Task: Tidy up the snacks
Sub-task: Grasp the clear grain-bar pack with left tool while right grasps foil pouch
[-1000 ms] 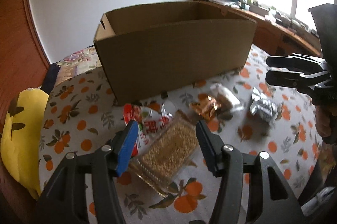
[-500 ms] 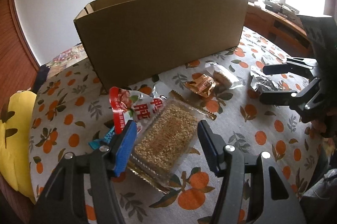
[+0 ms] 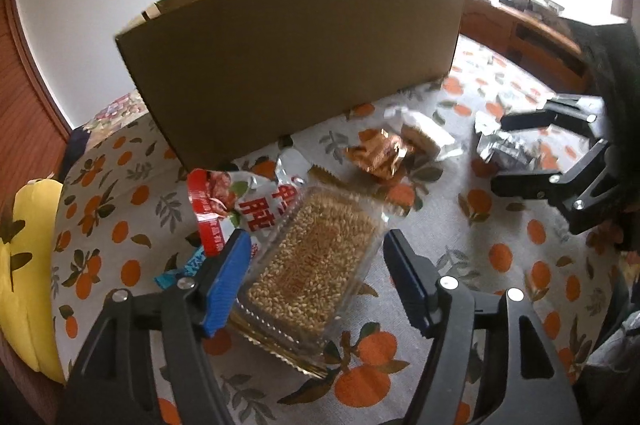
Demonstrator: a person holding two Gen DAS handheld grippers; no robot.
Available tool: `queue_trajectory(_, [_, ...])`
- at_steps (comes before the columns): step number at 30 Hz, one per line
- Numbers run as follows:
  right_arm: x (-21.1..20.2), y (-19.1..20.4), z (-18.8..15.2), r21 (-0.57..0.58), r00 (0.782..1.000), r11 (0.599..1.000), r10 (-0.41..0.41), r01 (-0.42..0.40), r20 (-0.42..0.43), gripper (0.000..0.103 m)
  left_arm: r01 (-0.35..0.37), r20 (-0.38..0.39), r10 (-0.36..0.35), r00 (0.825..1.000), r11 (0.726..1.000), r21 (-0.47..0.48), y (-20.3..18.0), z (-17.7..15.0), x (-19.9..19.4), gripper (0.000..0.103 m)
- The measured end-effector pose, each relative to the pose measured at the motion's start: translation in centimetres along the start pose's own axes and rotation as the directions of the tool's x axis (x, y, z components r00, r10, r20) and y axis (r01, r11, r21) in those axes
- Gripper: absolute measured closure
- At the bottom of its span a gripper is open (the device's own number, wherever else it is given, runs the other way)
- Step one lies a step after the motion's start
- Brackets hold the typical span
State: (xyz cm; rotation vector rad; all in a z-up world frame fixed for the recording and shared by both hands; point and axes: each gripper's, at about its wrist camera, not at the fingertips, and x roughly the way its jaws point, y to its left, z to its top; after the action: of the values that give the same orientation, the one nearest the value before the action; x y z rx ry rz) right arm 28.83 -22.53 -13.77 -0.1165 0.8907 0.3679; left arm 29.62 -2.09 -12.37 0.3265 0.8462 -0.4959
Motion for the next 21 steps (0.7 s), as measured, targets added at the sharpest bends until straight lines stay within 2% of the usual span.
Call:
queue_trajectory(2, [0.2, 0.4, 0.0, -0.017, 1.000, 1.000, -0.022, 0.022, -0.006, 0.010, -0.016, -0.020, 0.016, 1.000, 1.000, 0.019, -0.3, -0.1, 0.6, 0.033])
queue_trajectory(8, [0.5, 0.9, -0.1, -0.046, 0.999, 0.998, -0.038, 0.037, -0.014, 0.009, -0.009, -0.006, 0.009, 1.000, 1.000, -0.009, -0.1, -0.3, 0.6, 0.034])
queue_trajectory(9, [0.5, 0.9, -0.1, -0.050, 0.999, 0.998, -0.042, 0.041, -0.016, 0.009, -0.009, -0.006, 0.009, 1.000, 1.000, -0.010, -0.1, -0.4, 0.6, 0.036])
queue_trajectory(10, [0.6, 1.0, -0.1, -0.054, 0.999, 0.998, -0.046, 0.045, -0.017, 0.009, -0.009, -0.008, 0.009, 1.000, 1.000, -0.012, -0.1, -0.4, 0.5, 0.044])
queue_trajectory(12, [0.8, 1.1, 0.0, -0.061, 0.999, 0.997, -0.046, 0.044, -0.019, 0.008, -0.019, -0.007, 0.019, 1.000, 1.000, -0.016, -0.2, -0.3, 0.3, 0.052])
queue_trajectory(17, [0.9, 1.2, 0.0, -0.062, 0.999, 0.997, -0.042, 0.040, -0.022, 0.007, -0.038, -0.018, 0.038, 0.999, 0.999, 0.004, -1.1, -0.4, -0.2, 0.057])
queue_trajectory(21, [0.9, 1.2, 0.0, -0.063, 0.999, 0.997, -0.041, 0.039, -0.023, 0.006, -0.038, 0.003, 0.038, 0.999, 0.999, -0.006, -1.6, -0.5, -1.5, 0.058])
